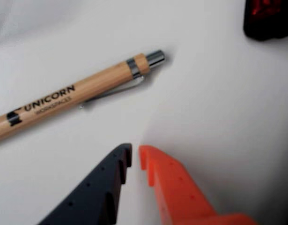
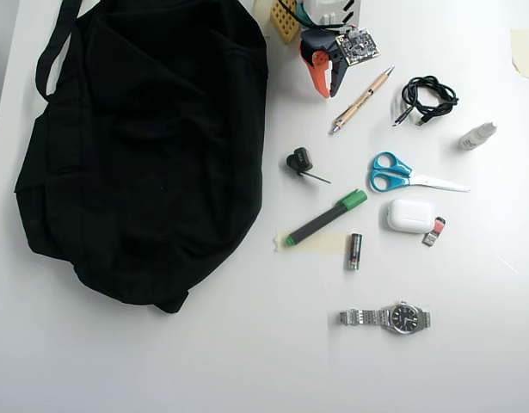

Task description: Put the whiteboard marker into the black bag

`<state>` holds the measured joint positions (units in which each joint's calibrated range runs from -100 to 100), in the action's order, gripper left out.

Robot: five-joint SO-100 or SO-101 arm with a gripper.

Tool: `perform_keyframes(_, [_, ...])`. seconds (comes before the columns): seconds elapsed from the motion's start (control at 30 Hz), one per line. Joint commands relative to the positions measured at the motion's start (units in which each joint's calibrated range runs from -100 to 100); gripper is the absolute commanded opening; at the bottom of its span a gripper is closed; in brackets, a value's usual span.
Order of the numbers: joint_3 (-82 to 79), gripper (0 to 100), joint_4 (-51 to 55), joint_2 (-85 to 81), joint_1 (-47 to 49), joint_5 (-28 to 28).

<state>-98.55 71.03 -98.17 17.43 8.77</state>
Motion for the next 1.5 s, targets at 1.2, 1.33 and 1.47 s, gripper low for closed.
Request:
perform_keyframes(1.2, [97.20,18,6.58,80.49,-13.99,-34.88])
perform_keyframes(1.33, [98.01,18,6.41,87.13,-11.90,-37.61])
perform_keyframes(1.47, [95.05,31,7.01,91.11,-6.74,-40.28])
